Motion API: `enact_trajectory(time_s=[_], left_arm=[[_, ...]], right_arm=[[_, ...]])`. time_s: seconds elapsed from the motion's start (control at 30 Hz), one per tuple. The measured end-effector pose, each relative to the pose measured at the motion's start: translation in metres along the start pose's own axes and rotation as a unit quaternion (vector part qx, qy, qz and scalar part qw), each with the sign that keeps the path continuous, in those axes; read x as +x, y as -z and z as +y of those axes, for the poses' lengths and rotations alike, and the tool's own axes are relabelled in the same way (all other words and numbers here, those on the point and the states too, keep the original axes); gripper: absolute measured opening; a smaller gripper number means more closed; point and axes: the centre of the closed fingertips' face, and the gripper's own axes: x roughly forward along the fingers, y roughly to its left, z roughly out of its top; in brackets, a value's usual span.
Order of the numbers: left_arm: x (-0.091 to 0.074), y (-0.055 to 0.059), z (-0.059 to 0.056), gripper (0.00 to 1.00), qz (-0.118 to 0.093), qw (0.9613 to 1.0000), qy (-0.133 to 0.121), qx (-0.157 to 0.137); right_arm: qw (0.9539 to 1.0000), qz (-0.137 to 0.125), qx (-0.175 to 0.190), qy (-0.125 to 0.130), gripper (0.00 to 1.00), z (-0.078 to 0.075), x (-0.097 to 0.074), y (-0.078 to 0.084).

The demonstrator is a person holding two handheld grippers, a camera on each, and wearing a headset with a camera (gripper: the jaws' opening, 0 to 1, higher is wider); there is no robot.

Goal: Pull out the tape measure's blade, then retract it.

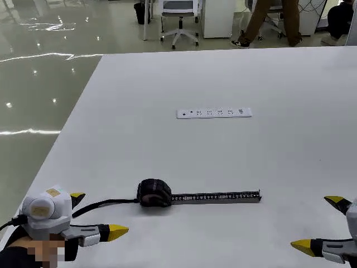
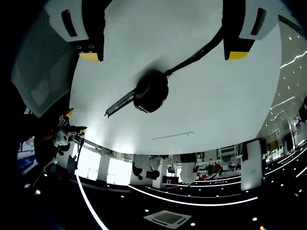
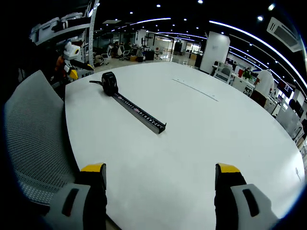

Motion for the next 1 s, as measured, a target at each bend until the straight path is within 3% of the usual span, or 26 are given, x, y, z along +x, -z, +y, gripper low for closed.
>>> enact_trajectory(time_s=[0.1,0.3,0.4,0.67,0.7,0.73,0.8,0.9,0.93,1.0], left_arm=[[-0.009,-0.005,0.000,1.00,-0.011,0.9999,-0.007,0.001],[-0.017,-0.001,0.011,1.00,-0.019,0.9992,-0.021,-0.029],[-0.017,-0.001,0.011,1.00,-0.019,0.9991,-0.023,-0.031],[-0.012,-0.003,0.003,1.00,-0.015,0.9994,-0.015,-0.029],[-0.012,-0.003,0.001,1.00,-0.012,0.9993,-0.011,-0.033],[-0.012,-0.003,-0.001,1.00,-0.012,0.9994,-0.012,-0.030],[-0.013,-0.003,-0.003,1.00,-0.012,0.9997,-0.017,-0.010],[-0.013,-0.002,-0.005,1.00,-0.017,0.9993,-0.016,-0.030],[-0.013,-0.001,-0.009,0.99,-0.019,0.9988,-0.003,-0.046],[-0.014,0.000,-0.009,0.98,-0.020,0.9989,-0.006,-0.043]], right_arm=[[0.9999,0.005,0.015,-0.001,1.00,0.004,-0.007,0.007],[0.9991,-0.001,0.040,0.014,1.00,0.000,-0.018,0.008],[0.9993,0.007,0.022,0.030,1.00,-0.006,-0.021,0.010],[0.9990,-0.001,0.034,0.028,1.00,-0.004,-0.026,0.005],[0.9985,-0.012,0.046,0.026,1.00,-0.003,-0.027,0.002],[0.9979,-0.020,0.057,0.022,1.00,-0.002,-0.027,0.000],[0.9984,-0.012,0.052,0.018,1.00,-0.001,-0.027,0.004],[0.9990,-0.009,0.044,0.009,1.00,0.001,-0.027,0.006],[0.9991,-0.008,0.039,0.010,1.00,0.000,-0.027,0.006],[0.9994,-0.006,0.034,0.007,1.00,0.001,-0.028,0.005]])
